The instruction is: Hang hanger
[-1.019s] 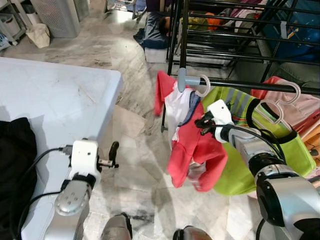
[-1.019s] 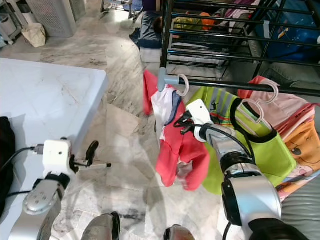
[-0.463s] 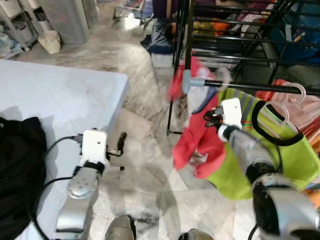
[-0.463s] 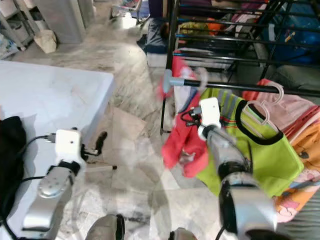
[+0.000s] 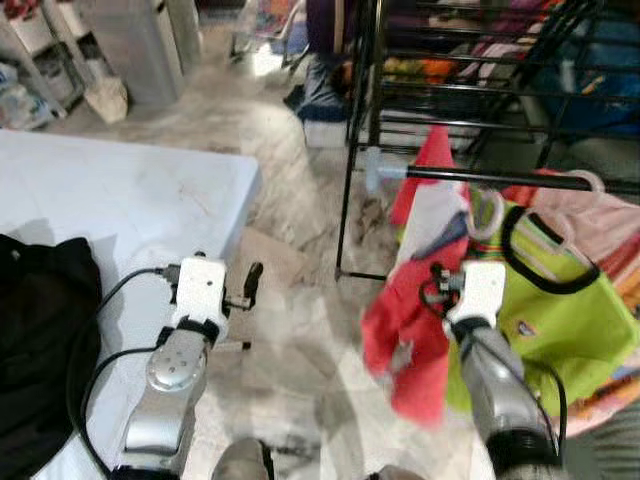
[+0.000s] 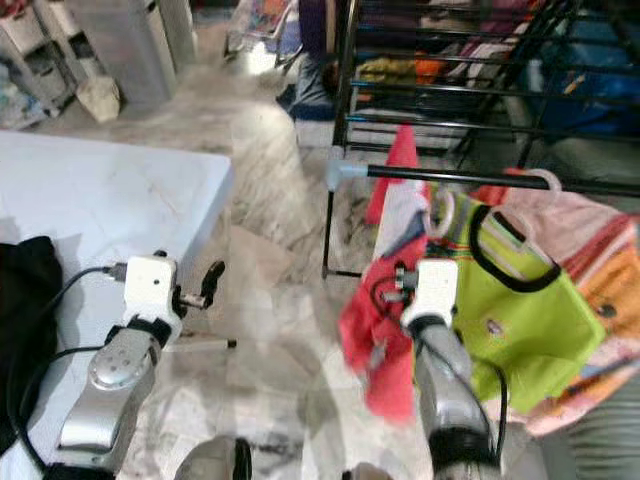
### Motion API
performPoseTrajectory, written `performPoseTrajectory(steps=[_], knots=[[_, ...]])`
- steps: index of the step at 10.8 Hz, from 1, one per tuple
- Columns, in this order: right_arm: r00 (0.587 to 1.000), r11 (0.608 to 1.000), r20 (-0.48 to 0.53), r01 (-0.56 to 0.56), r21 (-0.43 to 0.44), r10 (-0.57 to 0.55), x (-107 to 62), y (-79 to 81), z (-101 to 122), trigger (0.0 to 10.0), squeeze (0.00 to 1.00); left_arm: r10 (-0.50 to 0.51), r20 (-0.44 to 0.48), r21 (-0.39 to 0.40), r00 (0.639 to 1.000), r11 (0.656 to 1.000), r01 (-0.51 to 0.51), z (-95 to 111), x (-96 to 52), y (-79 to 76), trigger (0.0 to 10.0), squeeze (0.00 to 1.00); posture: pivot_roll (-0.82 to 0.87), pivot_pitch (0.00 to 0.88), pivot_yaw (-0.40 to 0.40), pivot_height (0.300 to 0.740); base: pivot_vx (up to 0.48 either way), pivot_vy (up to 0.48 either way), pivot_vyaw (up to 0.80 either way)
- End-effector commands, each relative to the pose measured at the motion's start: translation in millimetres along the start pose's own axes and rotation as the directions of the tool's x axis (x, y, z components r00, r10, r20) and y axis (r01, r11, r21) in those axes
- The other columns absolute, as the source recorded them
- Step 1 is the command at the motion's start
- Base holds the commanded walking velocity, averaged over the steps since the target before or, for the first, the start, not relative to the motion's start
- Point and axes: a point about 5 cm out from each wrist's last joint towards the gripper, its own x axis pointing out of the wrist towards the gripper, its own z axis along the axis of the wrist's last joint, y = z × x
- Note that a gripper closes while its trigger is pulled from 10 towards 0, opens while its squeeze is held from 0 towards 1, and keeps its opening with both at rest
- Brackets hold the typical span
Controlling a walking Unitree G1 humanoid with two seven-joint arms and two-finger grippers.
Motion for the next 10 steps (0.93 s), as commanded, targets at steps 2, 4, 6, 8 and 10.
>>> performPoseTrajectory(steps=[2, 4, 6, 8, 10], knots=[[1.0, 1.0, 0.028, -0.004, -0.003, 0.004, 0.3, 7.6, 9.3, 10.0, 0.0, -0.019, -0.007, 0.001, 1.0, 1.0, 0.019, -3.6, -3.0, -8.9, 10.0, 0.0, 0.02, 0.0, 0.014, 0.74, -0.141, 0.0, 0.0], [1.0, 1.0, 0.014, 0.01, 0.007, -0.01, 0.1, 10.3, 8.0, 10.0, 0.0, -0.033, -0.015, -0.001, 0.999, 0.999, 0.033, -5.5, -4.6, -11.2, 10.0, 0.0, 0.01, 0.0, 0.017, 0.74, -0.341, 0.0, 0.0], [1.0, 1.0, 0.003, 0.006, 0.002, -0.006, -6.7, 14.1, 8.2, 10.0, 0.0, -0.026, -0.007, 0.002, 1.0, 1.0, 0.026, -2.6, 0.7, -7.9, 10.0, 0.0, 0.0, 0.012, 0.01, 0.74, -0.369, 0.0, 0.0], [1.0, 1.0, -0.019, 0.006, -0.014, -0.006, -11.9, 11.0, 4.9, 10.0, 0.0, -0.014, -0.006, -0.002, 1.0, 1.0, 0.014, -3.1, 0.9, -6.9, 10.0, 0.0, 0.0, 0.019, 0.004, 0.74, -0.336, 0.0, 0.0], [0.999, 0.999, -0.028, 0.022, -0.026, -0.023, -7.1, 7.3, 8.7, 10.0, 0.0, -0.023, -0.009, -0.009, 1.0, 1.0, 0.023, -4.2, -0.4, -10.2, 10.0, 0.0, 0.0, 0.025, 0.001, 0.74, -0.296, 0.0, 0.0]])
